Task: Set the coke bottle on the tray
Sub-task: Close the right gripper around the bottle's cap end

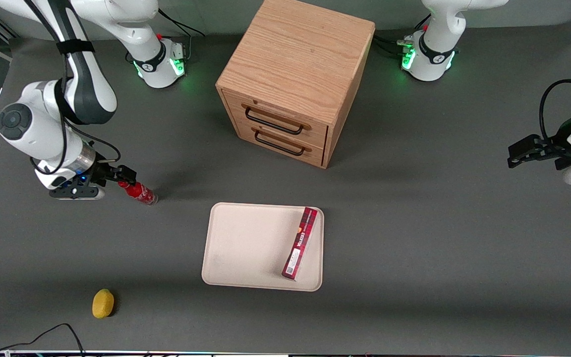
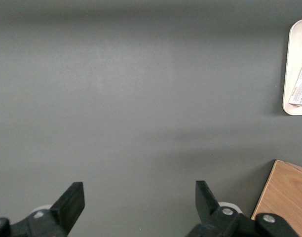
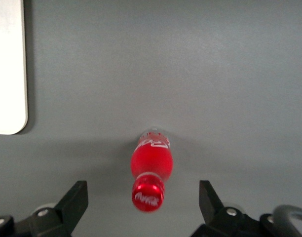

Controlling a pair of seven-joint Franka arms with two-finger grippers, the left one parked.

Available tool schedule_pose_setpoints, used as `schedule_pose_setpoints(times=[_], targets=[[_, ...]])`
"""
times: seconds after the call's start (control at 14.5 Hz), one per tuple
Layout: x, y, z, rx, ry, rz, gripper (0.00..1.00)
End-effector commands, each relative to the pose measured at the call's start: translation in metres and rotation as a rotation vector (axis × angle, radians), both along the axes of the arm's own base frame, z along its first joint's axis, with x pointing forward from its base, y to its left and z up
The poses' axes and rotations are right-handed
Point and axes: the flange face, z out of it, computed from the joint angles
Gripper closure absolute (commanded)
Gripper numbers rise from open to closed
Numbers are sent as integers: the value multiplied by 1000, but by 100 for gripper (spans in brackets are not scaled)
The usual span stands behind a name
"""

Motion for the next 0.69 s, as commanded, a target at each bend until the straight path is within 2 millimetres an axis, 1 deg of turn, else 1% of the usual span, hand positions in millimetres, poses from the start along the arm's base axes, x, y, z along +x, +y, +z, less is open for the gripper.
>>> schedule_pose_setpoints(times=[0.0, 0.21, 0.34, 0.55, 0.62], targets=[[-9, 0, -10, 2, -25, 21, 1], [-17, 3, -22, 2, -40, 29, 6], [-18, 3, -24, 0, -36, 32, 14], [-18, 3, -24, -10, -35, 42, 42], [-18, 3, -24, -10, -35, 42, 46]])
